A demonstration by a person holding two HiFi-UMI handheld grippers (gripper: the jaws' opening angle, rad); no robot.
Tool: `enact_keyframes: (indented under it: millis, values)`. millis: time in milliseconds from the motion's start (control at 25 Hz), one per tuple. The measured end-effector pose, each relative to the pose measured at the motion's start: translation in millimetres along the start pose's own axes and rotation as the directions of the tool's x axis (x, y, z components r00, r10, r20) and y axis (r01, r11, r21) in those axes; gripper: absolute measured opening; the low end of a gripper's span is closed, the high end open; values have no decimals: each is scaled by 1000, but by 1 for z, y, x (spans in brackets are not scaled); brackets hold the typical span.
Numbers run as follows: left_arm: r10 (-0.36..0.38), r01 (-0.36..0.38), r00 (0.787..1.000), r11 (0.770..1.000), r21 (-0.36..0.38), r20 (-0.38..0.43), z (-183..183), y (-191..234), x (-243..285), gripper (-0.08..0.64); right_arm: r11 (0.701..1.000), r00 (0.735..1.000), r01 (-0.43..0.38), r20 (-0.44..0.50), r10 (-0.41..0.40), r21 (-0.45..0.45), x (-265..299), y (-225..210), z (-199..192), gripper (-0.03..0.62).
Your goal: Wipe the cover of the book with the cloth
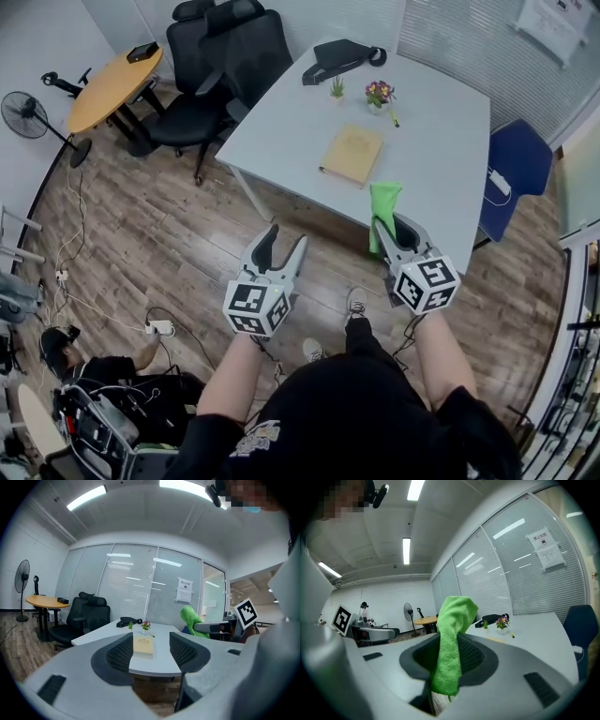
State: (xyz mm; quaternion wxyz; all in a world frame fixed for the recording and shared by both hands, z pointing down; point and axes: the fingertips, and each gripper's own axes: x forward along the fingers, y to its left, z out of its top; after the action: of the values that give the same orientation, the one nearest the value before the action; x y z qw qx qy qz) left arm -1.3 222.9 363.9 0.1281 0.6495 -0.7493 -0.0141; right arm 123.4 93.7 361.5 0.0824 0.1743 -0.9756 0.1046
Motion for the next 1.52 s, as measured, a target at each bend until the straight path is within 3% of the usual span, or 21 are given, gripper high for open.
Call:
enact_keyframes:
  millis: [680, 1120, 1520]
  values:
    - [94, -94, 995, 995, -14, -39, 18, 17, 154, 230, 996, 996, -82, -29, 83, 38, 103, -134, 29, 103]
    - [115, -116, 992, 993, -14, -58, 22, 19, 229, 230, 990, 989, -135, -60, 138, 50, 144, -185, 31, 103]
    - [90, -90, 989, 996, -1, -119, 14, 33, 274, 230, 991, 991, -111, -64, 116, 79, 167, -212, 32, 103]
